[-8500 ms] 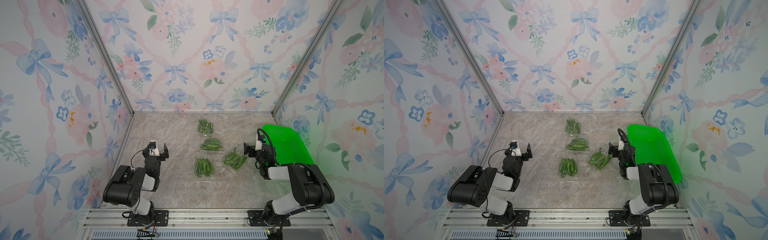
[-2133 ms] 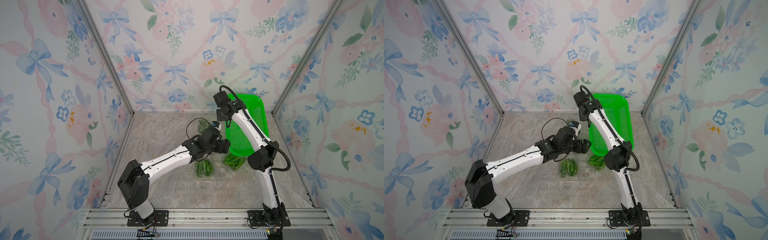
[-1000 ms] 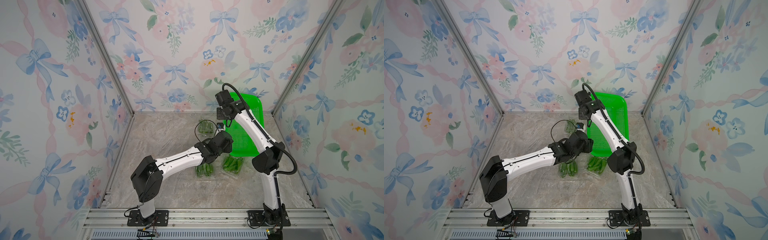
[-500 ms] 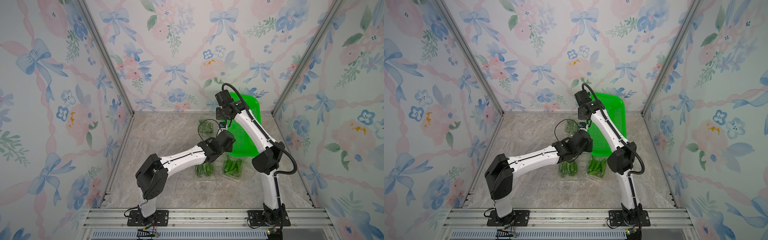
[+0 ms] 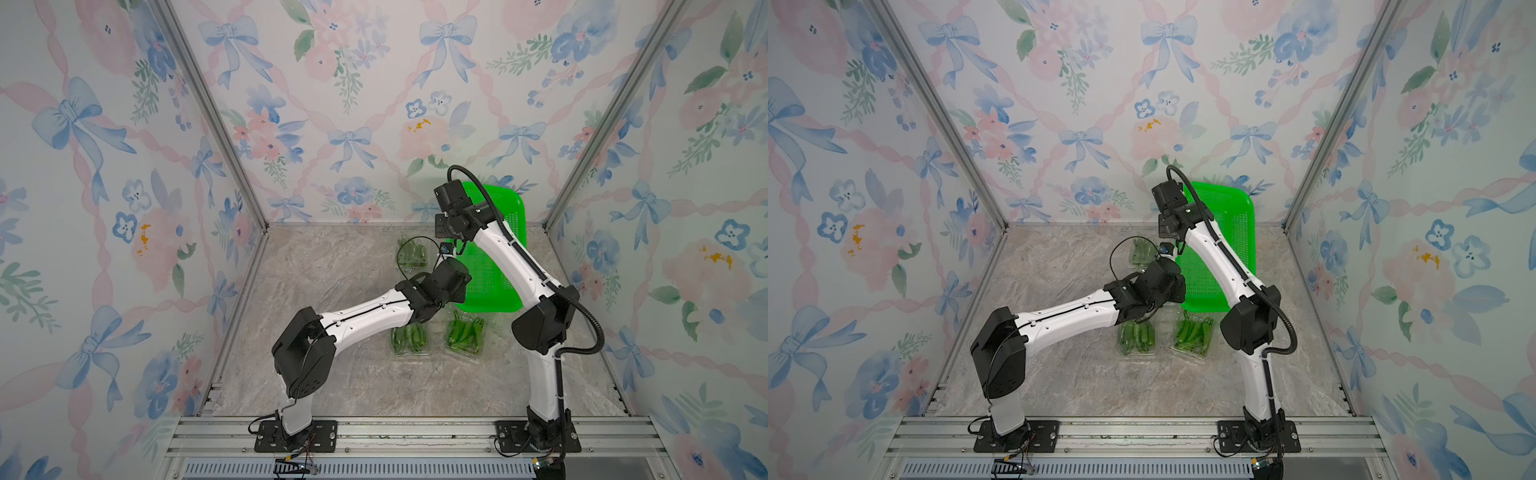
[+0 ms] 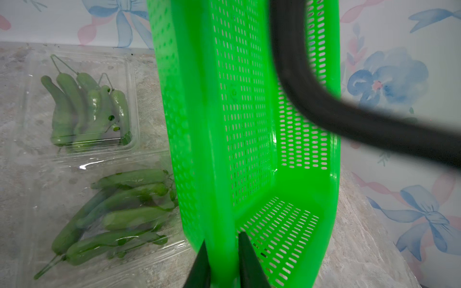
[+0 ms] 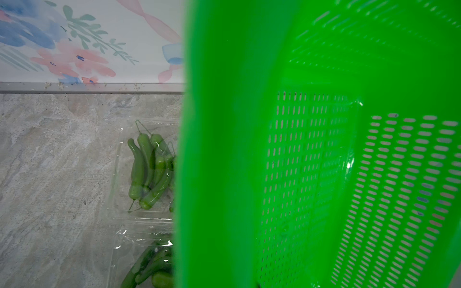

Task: Take small green peppers out of containers
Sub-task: Pick up the basket from the center of the board.

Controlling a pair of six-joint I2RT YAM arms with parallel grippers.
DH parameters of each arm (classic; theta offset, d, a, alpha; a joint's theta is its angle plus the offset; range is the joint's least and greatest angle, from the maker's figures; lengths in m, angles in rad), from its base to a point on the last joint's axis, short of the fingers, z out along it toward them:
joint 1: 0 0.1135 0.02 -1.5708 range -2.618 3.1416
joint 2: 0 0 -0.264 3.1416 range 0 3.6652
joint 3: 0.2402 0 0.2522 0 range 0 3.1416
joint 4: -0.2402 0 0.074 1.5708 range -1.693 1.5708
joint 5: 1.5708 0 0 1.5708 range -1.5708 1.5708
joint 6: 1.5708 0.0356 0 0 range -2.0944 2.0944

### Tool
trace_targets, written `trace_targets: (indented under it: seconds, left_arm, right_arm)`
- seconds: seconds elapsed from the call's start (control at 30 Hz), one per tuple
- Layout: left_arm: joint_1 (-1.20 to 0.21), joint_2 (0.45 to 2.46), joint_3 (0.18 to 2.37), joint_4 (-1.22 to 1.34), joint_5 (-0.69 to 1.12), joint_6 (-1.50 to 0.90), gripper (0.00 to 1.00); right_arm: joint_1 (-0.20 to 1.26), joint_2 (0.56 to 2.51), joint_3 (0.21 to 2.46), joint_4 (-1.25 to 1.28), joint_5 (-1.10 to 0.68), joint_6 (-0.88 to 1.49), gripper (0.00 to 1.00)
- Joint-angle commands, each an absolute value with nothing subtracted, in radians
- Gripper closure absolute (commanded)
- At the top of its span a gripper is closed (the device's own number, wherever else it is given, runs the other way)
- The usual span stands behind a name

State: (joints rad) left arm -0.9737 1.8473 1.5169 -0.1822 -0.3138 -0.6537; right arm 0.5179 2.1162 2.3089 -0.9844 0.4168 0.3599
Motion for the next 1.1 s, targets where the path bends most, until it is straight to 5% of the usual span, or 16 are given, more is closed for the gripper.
trace_targets:
  seconds: [0.0, 0.3, 0.6, 0.7, 0.9, 1.07]
  left_arm:
    - [-0.969, 1.85, 1.549, -0.146, -0.249, -0.569, 0.88]
    - [-0.951, 1.834, 1.539, -0.145, -0.236, -0.562, 0.93]
    - [-0.939, 1.839, 1.545, -0.146, -0.218, -0.554, 0.96]
    - [-0.93, 1.833, 1.542, -0.147, -0.216, -0.555, 0.97]
    - [-0.918, 1.836, 1.538, -0.146, -0.204, -0.556, 0.98]
    - [-0.915, 1.845, 1.543, -0.146, -0.196, -0.555, 1.0]
  right_arm:
    - [0.531, 2.06, 2.28, -0.946, 0.4, 0.337, 0.89]
    - [0.517, 1.996, 2.188, -0.882, 0.386, 0.333, 0.59]
    - [0.509, 1.988, 2.159, -0.87, 0.343, 0.34, 0.42]
    - [0.506, 1.95, 2.117, -0.847, 0.362, 0.341, 0.27]
    - [0.474, 1.881, 2.014, -0.791, 0.344, 0.355, 0.24]
    - [0.458, 1.824, 1.929, -0.728, 0.322, 0.364, 0.12]
